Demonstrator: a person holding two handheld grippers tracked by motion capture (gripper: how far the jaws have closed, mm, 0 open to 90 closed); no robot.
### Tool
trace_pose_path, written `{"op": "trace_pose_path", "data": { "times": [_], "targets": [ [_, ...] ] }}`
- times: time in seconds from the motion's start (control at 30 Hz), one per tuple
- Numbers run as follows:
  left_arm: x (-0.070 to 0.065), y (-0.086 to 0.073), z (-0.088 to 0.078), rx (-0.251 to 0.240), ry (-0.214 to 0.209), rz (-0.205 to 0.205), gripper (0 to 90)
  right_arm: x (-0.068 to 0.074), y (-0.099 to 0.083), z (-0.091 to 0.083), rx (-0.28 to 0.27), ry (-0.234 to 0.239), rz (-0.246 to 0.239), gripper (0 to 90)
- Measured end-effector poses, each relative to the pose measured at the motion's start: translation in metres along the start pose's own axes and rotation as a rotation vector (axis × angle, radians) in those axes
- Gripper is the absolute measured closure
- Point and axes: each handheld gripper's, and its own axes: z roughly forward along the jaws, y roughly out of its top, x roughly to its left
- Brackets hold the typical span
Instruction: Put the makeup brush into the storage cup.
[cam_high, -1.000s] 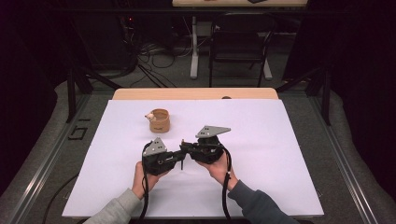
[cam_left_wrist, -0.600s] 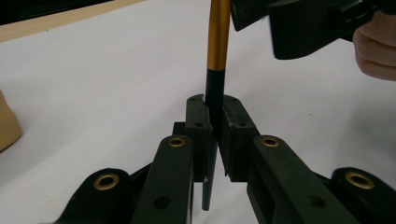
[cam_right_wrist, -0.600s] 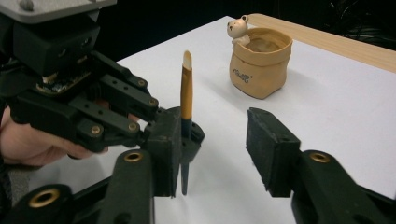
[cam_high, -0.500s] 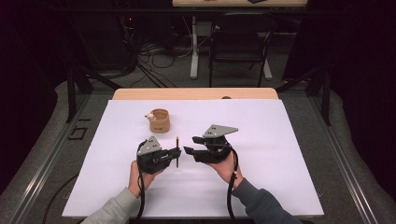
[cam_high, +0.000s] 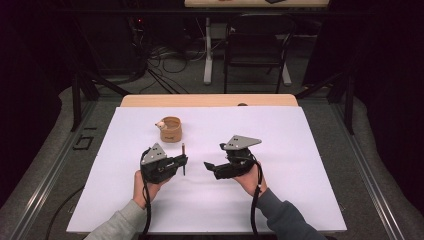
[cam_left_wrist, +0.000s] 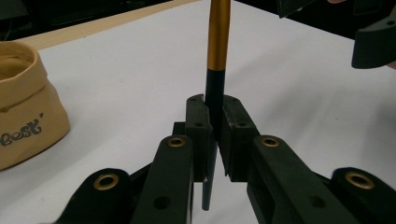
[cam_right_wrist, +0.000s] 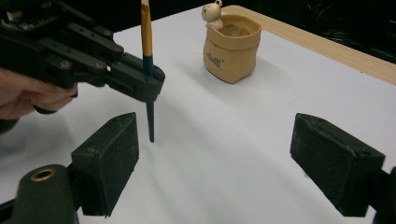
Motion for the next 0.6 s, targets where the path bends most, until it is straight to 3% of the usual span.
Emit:
{"op": "trace_pose_path", "data": {
  "times": [0.3, 0.6],
  "targets": [
    [0.007, -0.001, -0.003, -0.006, 0.030, -0.003, 83.0, -0.007, -0.007, -0.008, -0.009, -0.034, -0.030, 5.9],
    [0.009, 0.002, -0.004, -0.007, 0.042, 0.021, 82.9, -0.016, -0.015, -0.021, -0.063, -0.070, -0.011, 0.0]
  ]
}}
